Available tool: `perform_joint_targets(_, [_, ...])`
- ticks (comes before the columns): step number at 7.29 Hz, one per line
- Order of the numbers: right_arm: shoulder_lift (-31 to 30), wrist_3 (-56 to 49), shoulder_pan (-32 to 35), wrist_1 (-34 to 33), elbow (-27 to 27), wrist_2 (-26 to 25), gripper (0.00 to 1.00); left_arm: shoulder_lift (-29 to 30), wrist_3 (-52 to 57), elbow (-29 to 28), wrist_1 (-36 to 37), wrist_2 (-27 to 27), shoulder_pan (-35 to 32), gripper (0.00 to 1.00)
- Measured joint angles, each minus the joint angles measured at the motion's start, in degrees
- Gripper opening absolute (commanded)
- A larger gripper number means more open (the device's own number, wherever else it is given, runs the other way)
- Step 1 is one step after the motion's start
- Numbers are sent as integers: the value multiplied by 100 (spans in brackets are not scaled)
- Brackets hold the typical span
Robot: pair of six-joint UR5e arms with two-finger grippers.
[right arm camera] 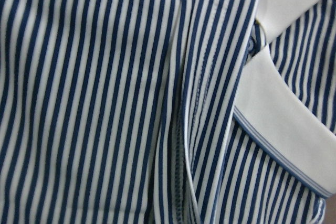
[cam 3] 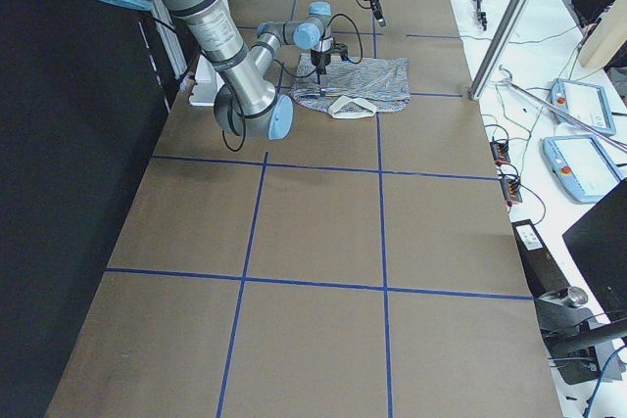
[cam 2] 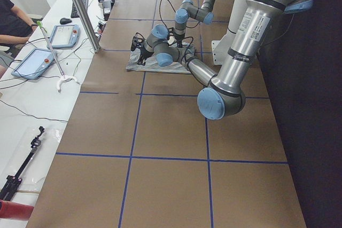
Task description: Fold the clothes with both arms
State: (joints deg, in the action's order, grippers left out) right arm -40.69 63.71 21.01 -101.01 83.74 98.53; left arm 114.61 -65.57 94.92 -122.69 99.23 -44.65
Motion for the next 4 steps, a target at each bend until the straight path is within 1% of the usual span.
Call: perform_joint_targets(4, [-291,-97,86,-12,120,23,100,0,0,0,0,4,0,28])
